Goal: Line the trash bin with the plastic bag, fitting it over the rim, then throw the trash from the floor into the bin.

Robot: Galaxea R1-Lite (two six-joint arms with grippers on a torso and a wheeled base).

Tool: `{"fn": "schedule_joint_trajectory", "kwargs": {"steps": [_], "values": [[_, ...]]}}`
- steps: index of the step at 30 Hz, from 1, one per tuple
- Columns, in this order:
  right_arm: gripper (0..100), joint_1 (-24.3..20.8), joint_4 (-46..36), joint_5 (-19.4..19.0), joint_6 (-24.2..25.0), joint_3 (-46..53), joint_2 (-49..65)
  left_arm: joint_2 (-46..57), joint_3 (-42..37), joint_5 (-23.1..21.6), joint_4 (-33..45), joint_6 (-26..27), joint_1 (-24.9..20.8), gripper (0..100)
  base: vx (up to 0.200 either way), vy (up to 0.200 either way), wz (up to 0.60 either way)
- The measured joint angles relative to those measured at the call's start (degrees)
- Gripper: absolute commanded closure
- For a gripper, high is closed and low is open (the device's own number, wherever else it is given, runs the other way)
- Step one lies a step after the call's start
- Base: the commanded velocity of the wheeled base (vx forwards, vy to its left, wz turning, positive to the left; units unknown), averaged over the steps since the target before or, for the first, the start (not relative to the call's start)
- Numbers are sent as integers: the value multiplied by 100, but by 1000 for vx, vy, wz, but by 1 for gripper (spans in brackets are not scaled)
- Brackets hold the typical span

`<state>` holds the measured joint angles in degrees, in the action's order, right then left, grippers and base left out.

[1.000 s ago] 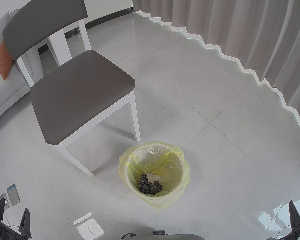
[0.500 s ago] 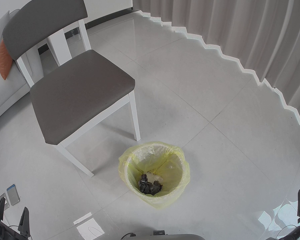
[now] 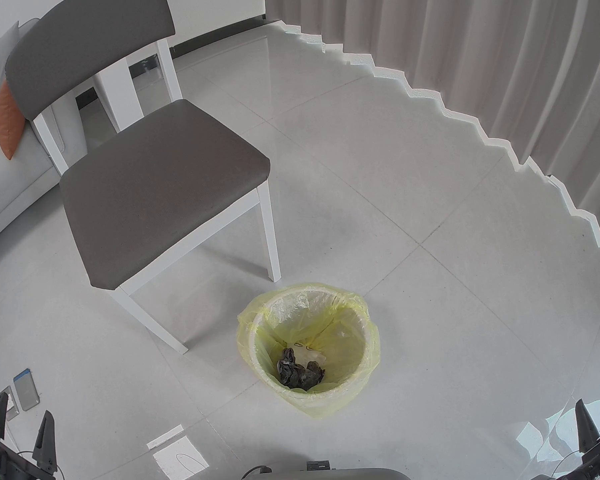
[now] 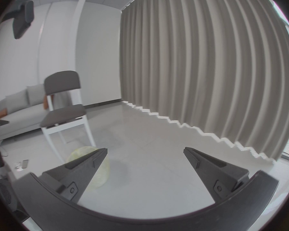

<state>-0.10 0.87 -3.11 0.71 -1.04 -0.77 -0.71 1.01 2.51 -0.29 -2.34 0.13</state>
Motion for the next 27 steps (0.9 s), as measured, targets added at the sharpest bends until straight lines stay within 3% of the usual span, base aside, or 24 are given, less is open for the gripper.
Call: {"fn": "schedule_joint_trajectory", "kwargs": {"steps": [3, 8, 11, 14, 21, 24, 27], "values": [[0, 0, -7, 408, -119, -4, 0, 0, 0, 9, -6, -30, 2, 0, 0, 0, 0], [0, -4, -2, 1470, -183, -9, -2, -4, 0, -118, -4, 221, 2, 0, 0, 0, 0], [0, -1, -13, 1577, -117, -11, -2, -4, 0, -241, -6, 321, -2, 0, 0, 0, 0], [0, 0, -27, 1219, -35, -15, -2, -4, 0, -338, -6, 406, -2, 0, 0, 0, 0], [0, -4, -11, -312, 52, -20, -5, -9, 0, -436, -4, 491, -4, 0, 0, 0, 0], [0, -4, -7, -483, 9, -4, -5, -9, 0, -373, 0, 458, -2, 0, 0, 0, 0], [0, 0, -22, -208, -24, 0, -5, -11, 0, -305, 5, 390, -2, 0, 0, 0, 0]]}}
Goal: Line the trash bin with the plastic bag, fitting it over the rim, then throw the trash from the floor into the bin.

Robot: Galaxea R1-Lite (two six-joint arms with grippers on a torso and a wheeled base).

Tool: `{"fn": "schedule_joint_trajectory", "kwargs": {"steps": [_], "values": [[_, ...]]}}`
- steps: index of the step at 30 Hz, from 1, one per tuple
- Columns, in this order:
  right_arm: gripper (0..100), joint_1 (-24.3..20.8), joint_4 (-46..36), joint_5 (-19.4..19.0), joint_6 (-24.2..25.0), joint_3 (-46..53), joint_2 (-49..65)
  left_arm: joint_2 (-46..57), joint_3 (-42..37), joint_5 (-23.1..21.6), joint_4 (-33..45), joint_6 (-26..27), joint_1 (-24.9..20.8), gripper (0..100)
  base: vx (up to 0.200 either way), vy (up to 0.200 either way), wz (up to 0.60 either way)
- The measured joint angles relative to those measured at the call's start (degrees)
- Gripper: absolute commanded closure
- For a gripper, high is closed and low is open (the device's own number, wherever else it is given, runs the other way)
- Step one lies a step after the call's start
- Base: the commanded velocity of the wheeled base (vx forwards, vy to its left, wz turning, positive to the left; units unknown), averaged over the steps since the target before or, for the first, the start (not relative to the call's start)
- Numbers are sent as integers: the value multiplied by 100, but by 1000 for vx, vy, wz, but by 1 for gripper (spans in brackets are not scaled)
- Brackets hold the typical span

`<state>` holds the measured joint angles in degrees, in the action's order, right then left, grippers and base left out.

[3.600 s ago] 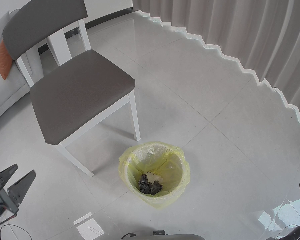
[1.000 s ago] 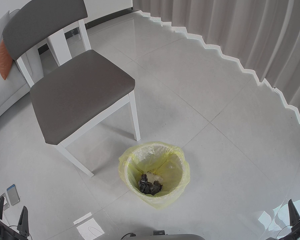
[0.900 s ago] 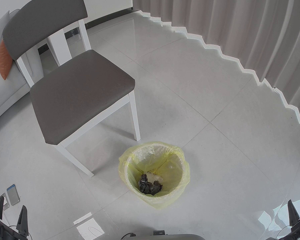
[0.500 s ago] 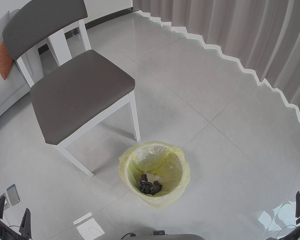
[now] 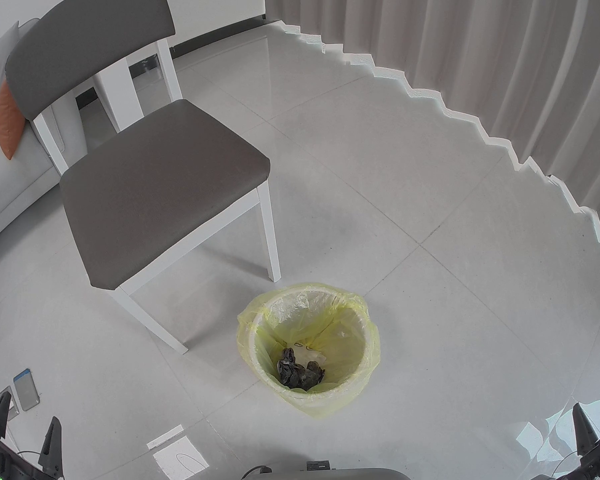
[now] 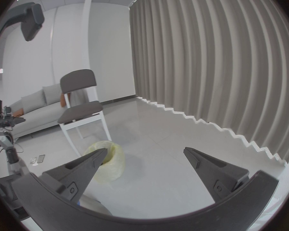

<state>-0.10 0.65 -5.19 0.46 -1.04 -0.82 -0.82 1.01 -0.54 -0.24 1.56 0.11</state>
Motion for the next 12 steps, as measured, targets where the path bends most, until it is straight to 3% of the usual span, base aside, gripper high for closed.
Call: {"fn": "schedule_joint_trajectory", "kwargs": {"steps": [5, 12], "values": [[0, 23, -65, 790, 104, 2, -2, 0, 0, 197, 6, -149, 5, 0, 0, 0, 0], [0, 21, -55, 823, 145, 5, -2, -2, 0, 285, 9, -282, 2, 0, 0, 0, 0]]}}
